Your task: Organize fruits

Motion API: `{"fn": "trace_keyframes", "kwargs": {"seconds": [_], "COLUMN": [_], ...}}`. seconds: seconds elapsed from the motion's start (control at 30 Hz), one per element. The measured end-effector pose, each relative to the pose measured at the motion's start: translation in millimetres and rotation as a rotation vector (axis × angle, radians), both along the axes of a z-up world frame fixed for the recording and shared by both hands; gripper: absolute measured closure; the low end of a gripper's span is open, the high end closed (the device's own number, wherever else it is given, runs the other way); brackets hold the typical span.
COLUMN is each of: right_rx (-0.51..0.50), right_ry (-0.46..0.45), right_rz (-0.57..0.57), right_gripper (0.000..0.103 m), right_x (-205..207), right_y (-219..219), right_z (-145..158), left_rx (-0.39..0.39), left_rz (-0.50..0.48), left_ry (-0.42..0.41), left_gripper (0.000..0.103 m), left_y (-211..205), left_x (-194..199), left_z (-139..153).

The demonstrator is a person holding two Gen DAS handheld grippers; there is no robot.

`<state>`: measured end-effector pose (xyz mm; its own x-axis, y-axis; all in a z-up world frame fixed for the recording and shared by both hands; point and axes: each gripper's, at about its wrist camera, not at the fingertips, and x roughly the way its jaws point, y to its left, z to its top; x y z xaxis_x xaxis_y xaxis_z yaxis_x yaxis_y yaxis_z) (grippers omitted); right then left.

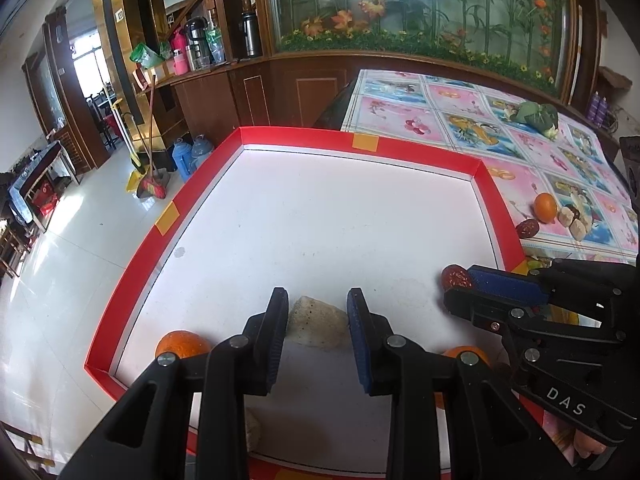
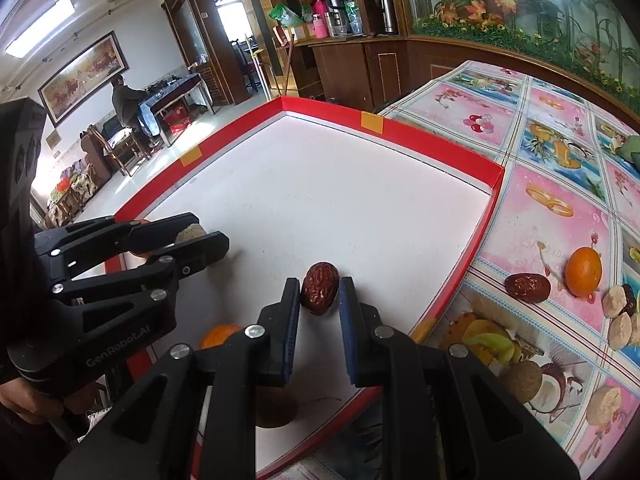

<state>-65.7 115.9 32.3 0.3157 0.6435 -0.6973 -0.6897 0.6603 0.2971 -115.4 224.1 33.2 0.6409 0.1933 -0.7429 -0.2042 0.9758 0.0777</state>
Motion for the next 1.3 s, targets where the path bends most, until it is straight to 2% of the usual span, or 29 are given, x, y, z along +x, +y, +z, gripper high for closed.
{"fn": "trace_keyframes", "kwargs": {"seconds": [0.13, 0.2, 0.3, 0.5, 0.87, 1.07, 1.2, 1.3], "right_rx": [0.007, 0.027, 0.077, 0.157, 0.218, 0.169, 0.11, 0.104], "right_ry": [0.025, 0.041, 0.057, 0.056, 0.063, 0.065, 0.054, 0.044], "right_rz": [0.0, -0.01, -0.028, -0.13, -0.367, -0.381, -0.378, -0.397], "right_gripper": [0.08, 0.08, 0.08, 0.08, 0.08, 0.08, 0.081, 0.081], "right_x": [4.8, 6.5, 13.2, 33.2, 54.5, 41.5, 29.9, 30.8], "right_y": [-4.9, -11.9, -27.2, -73.2, -186.2, -221.1, -230.8, -235.2], "right_z": [1.5, 5.2, 13.6, 29.1, 30.3, 18.2, 10.1, 9.6], "left_rx": [0.002, 0.003, 0.008, 0.031, 0.046, 0.051, 0.051, 0.049], "left_rz": [0.011, 0.023, 0.037, 0.046, -0.05, -0.138, -0.188, -0.2], "left_ry": [0.013, 0.017, 0.014, -0.005, -0.013, -0.011, 0.006, 0.015], "left_gripper": [0.069, 0.059, 0.053, 0.043, 0.042, 0.041, 0.041, 0.041], "left_y": [0.7, 1.3, 0.7, -8.9, -59.8, -93.8, -109.9, -114.4], "left_x": [-0.6, -1.4, -4.5, -8.6, -5.6, -8.1, -10.8, -13.2], "left_z": [1.3, 2.5, 7.9, 22.1, 32.3, 30.6, 25.0, 22.7]}}
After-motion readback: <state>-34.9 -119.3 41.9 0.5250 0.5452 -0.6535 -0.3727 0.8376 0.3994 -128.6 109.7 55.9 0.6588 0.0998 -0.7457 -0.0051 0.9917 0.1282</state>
